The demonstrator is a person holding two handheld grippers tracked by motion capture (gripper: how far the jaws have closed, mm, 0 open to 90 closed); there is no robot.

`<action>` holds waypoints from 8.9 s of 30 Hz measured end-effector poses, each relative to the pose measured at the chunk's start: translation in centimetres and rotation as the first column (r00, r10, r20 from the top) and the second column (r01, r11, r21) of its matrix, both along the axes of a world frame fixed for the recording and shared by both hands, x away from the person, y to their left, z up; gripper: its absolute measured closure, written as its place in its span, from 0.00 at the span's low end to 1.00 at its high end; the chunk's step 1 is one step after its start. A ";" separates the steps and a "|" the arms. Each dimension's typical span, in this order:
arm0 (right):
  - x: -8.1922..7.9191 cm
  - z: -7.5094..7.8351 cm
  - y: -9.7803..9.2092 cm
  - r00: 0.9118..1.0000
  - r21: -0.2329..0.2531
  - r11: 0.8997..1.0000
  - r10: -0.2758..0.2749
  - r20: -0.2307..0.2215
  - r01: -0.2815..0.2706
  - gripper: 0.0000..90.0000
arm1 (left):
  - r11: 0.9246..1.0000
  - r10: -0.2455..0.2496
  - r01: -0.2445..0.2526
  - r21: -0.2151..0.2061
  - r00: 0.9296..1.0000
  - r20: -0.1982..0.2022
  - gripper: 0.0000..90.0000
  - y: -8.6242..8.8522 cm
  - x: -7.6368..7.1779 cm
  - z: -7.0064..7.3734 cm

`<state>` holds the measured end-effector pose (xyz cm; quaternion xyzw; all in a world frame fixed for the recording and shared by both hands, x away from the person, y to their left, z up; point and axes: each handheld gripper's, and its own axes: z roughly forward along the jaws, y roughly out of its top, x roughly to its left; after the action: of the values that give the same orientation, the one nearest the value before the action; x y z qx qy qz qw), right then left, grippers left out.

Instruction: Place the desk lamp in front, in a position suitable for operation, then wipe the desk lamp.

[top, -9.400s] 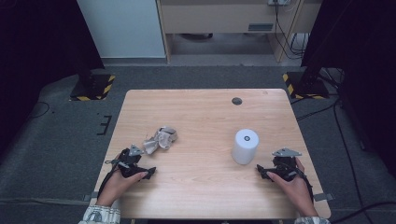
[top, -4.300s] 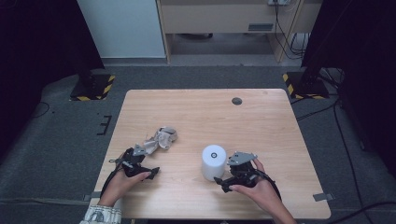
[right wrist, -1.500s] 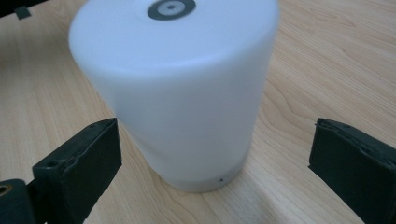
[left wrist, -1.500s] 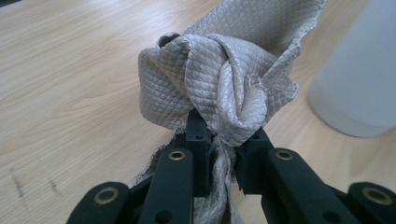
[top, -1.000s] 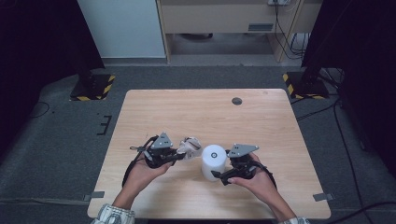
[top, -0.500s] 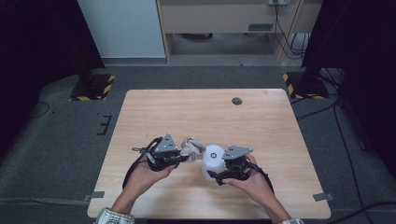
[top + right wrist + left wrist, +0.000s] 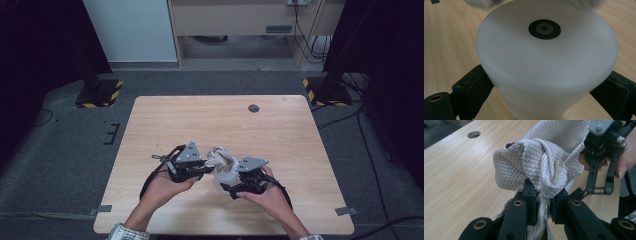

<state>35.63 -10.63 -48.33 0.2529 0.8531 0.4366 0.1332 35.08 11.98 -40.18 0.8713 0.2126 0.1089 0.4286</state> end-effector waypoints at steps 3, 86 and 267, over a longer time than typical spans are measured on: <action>-0.2 0.0 0.3 1.000 0.000 1.000 0.006 0.005 -0.006 0.10 | 1.000 -0.012 0.011 0.029 1.000 0.010 0.85 -1.1 0.1 -0.2; 0.9 -0.6 2.3 1.000 0.042 0.999 0.021 -0.010 -0.021 0.10 | 0.999 0.007 -0.004 0.042 0.997 -0.072 0.84 -2.0 2.1 -0.9; 0.3 0.1 0.1 1.000 0.015 1.000 -0.005 0.000 0.005 0.10 | 0.999 0.041 -0.039 0.028 0.998 -0.053 0.87 1.4 2.7 -6.0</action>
<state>35.92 -10.48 -48.18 0.2559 0.8492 0.4427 0.1323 37.79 13.37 -46.15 0.8752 0.2399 0.0970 0.4086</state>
